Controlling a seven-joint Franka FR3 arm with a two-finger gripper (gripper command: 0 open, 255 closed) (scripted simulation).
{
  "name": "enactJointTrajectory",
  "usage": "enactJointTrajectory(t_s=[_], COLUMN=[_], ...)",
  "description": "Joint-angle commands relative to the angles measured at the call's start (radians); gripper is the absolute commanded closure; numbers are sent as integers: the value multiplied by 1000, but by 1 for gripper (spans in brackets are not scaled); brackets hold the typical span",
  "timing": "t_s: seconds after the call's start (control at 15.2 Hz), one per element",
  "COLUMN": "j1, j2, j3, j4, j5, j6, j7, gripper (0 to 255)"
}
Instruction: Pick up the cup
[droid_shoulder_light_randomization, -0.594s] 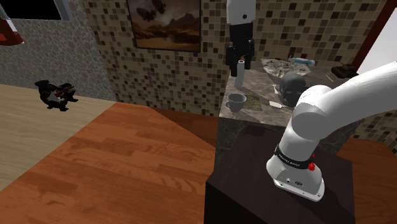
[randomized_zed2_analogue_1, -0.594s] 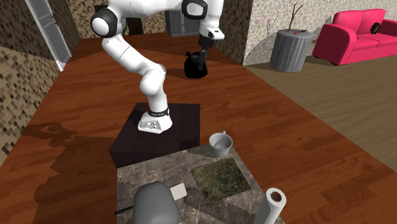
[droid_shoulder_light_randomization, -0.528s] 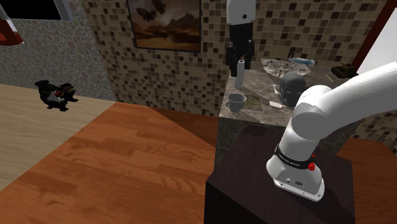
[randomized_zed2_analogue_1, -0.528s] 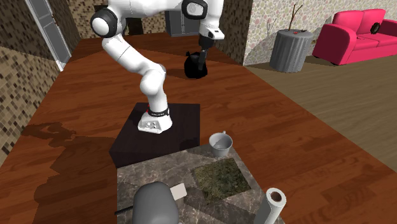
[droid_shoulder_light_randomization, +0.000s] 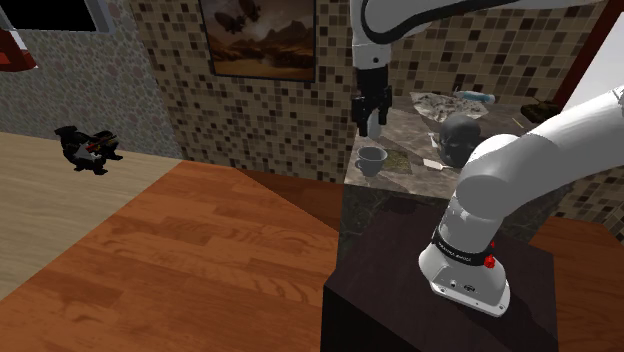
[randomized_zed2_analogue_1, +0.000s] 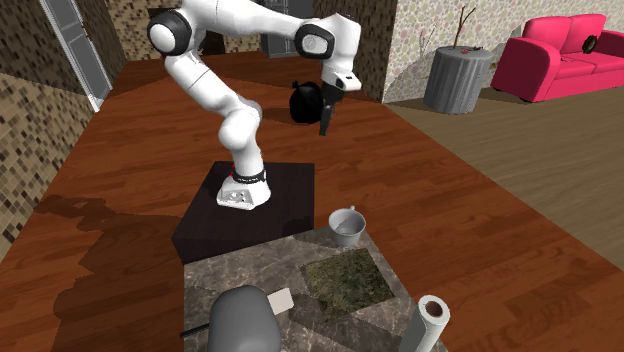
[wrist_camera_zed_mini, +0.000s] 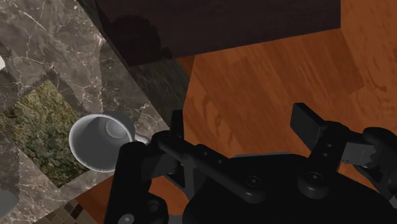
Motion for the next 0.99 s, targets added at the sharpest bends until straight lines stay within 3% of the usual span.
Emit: enactJointTrajectory(t_s=[0.0,0.46,0.92], j1=[-15,-71,-122], j2=[47,230,468], j3=[-19,-87,-152], j4=[-24,-66,-36], j5=[-26,-108,-174], j6=[76,312,539], j7=[-17,-65,-103], gripper=[0,0,0])
